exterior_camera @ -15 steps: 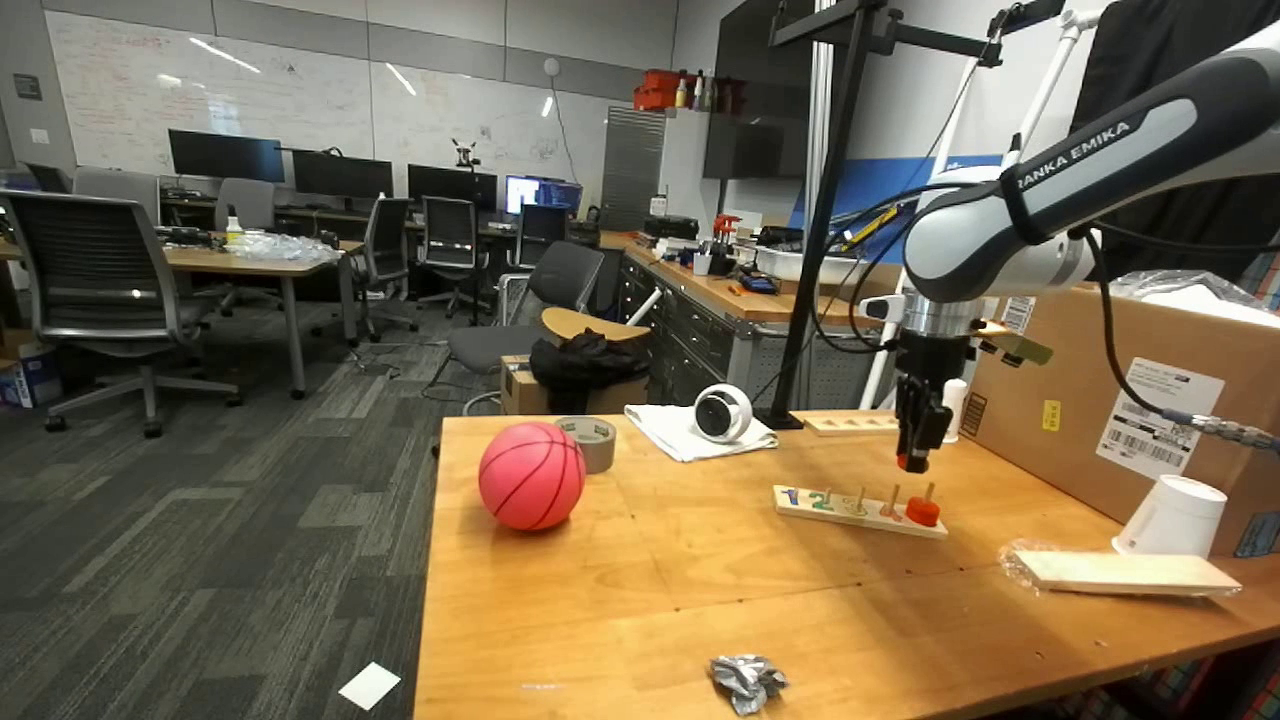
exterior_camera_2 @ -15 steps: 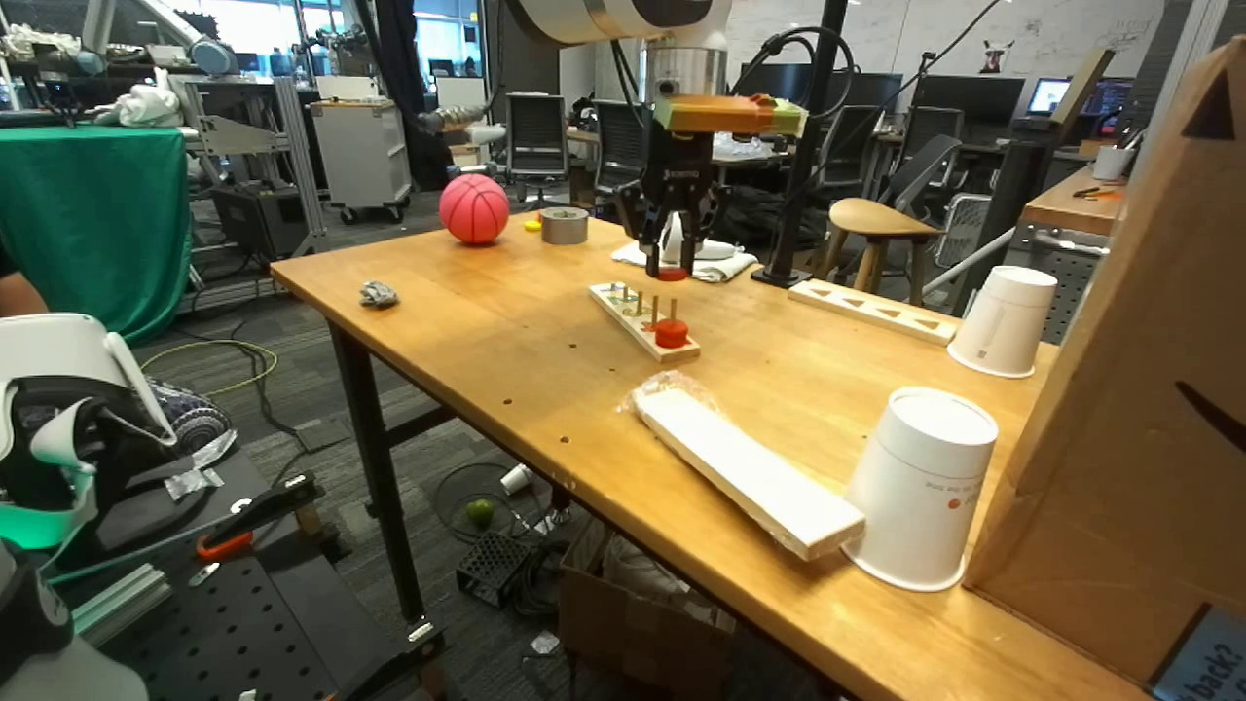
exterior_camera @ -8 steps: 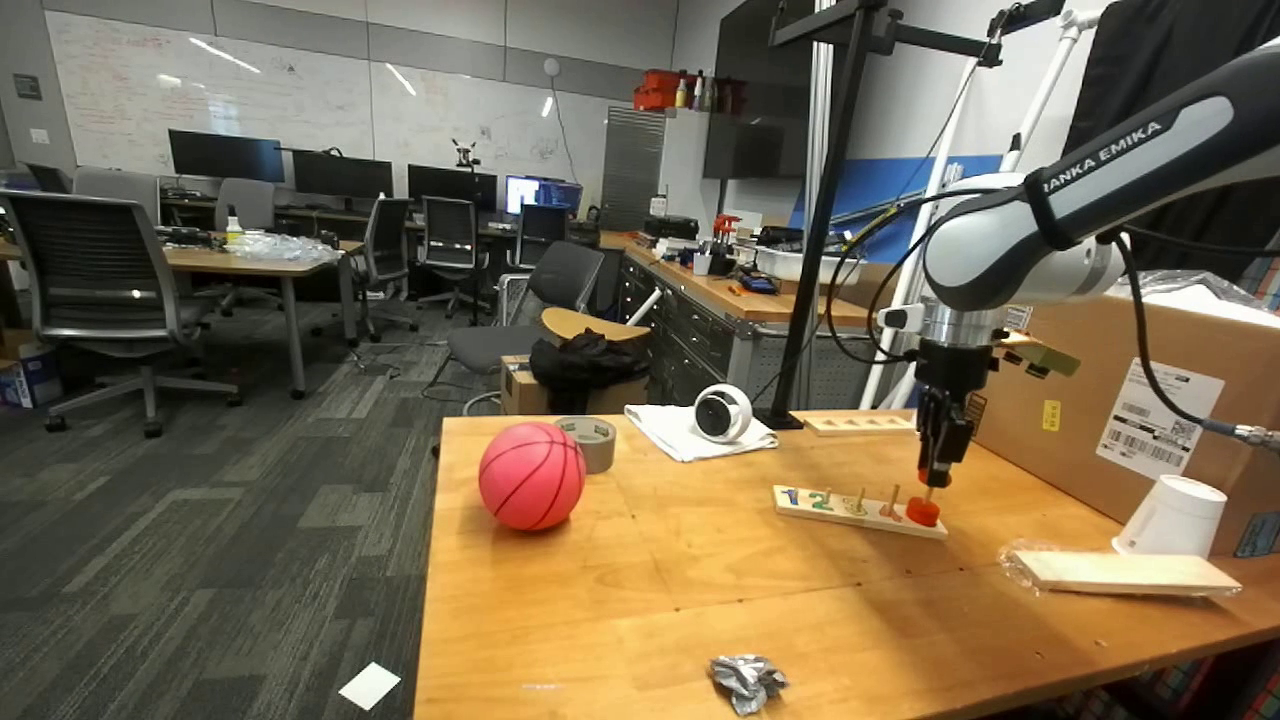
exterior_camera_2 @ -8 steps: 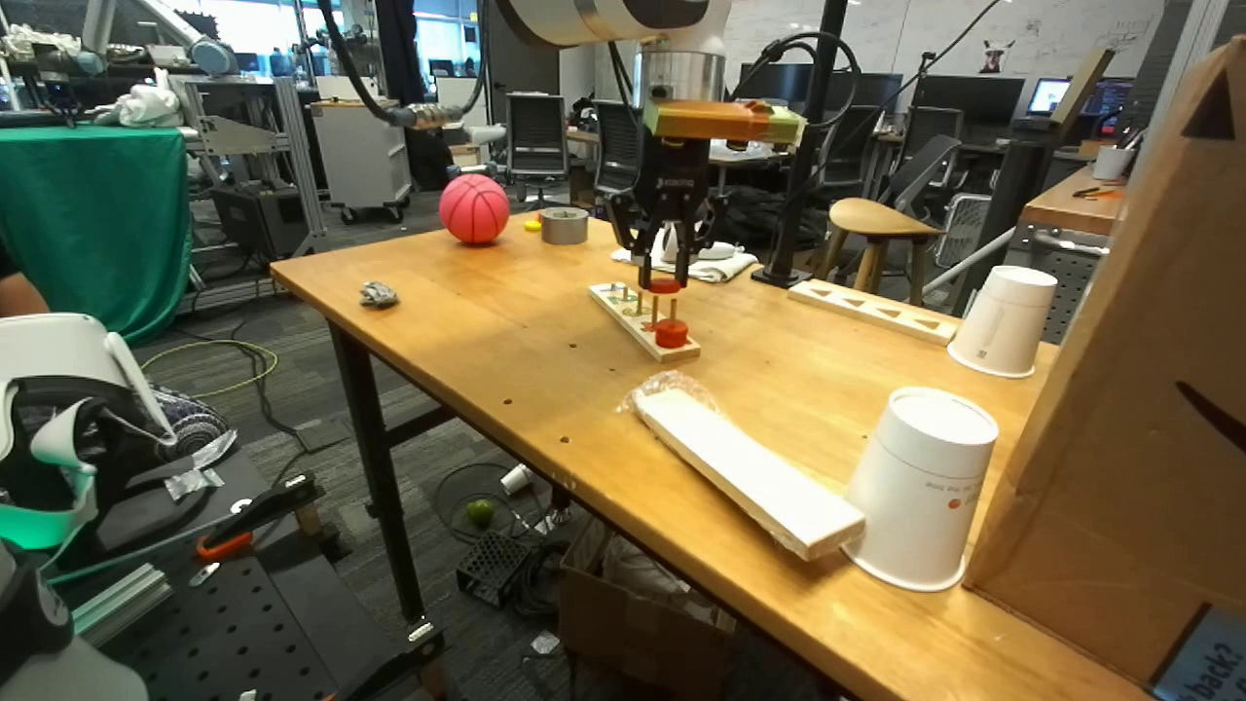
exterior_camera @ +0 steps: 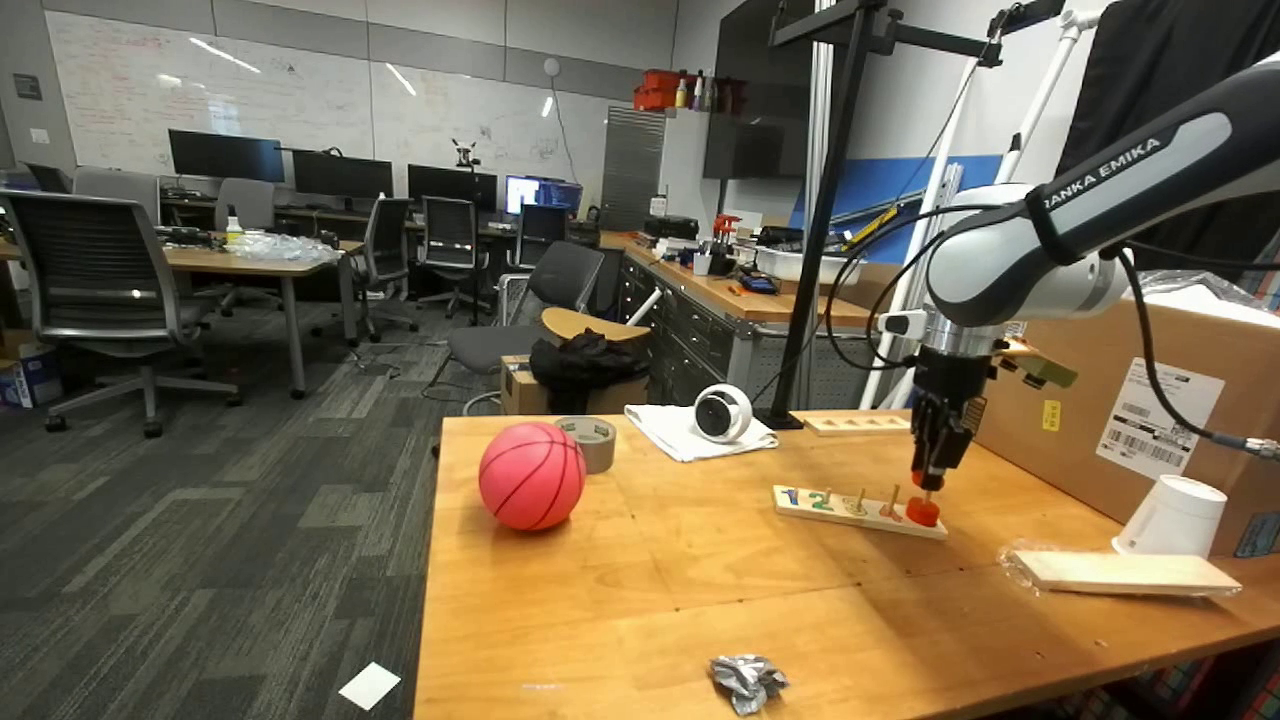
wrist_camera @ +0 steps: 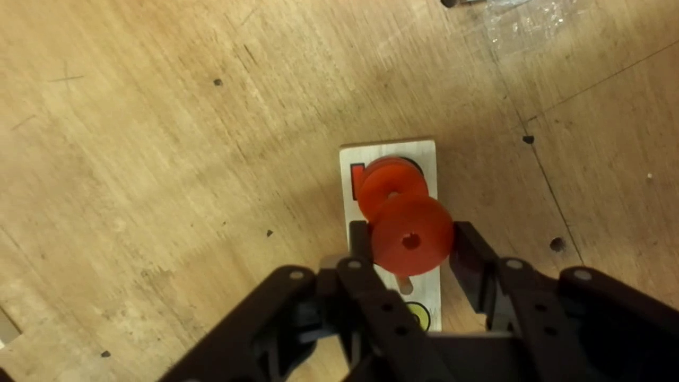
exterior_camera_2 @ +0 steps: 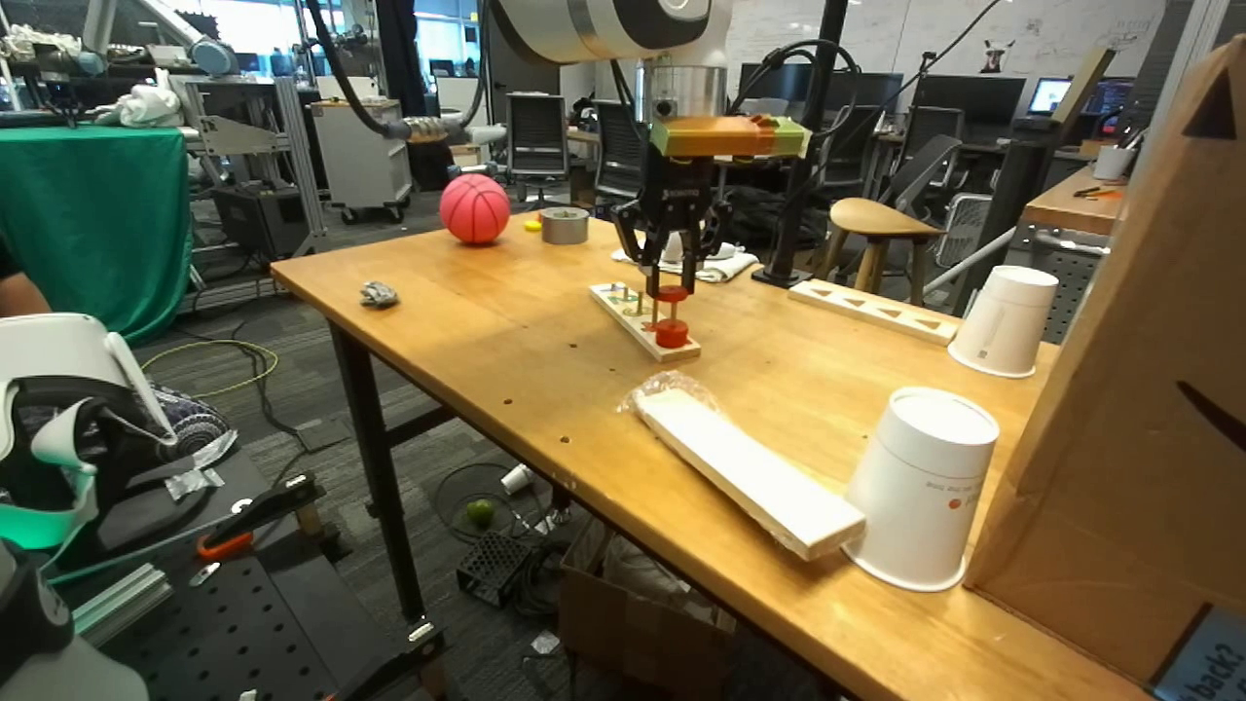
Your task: Move all the orange blocks one at a time to the first right position
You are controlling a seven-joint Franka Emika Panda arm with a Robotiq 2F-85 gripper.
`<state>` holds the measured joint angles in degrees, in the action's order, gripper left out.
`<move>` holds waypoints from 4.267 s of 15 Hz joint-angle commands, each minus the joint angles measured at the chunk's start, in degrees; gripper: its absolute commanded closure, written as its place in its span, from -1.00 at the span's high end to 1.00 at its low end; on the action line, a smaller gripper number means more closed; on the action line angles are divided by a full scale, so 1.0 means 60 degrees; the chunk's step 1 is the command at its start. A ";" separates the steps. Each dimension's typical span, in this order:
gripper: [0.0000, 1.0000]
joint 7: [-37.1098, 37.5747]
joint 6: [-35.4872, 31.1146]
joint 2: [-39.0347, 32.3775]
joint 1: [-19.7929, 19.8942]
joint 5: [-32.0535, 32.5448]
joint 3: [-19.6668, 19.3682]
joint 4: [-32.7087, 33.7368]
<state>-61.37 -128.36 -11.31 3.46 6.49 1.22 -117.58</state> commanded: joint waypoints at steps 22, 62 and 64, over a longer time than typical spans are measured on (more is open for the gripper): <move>-0.66 -0.0444 0.0082 -0.0004 0.0095 0.0141 -0.0132 -0.0001; 1.00 -0.0637 0.0340 -0.0080 -0.0360 -0.0142 0.0550 0.0703; 1.00 -0.0538 0.0320 -0.0219 -0.0352 0.0060 0.0489 0.0615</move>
<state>-64.55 -126.54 -12.61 1.64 6.93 4.46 -113.97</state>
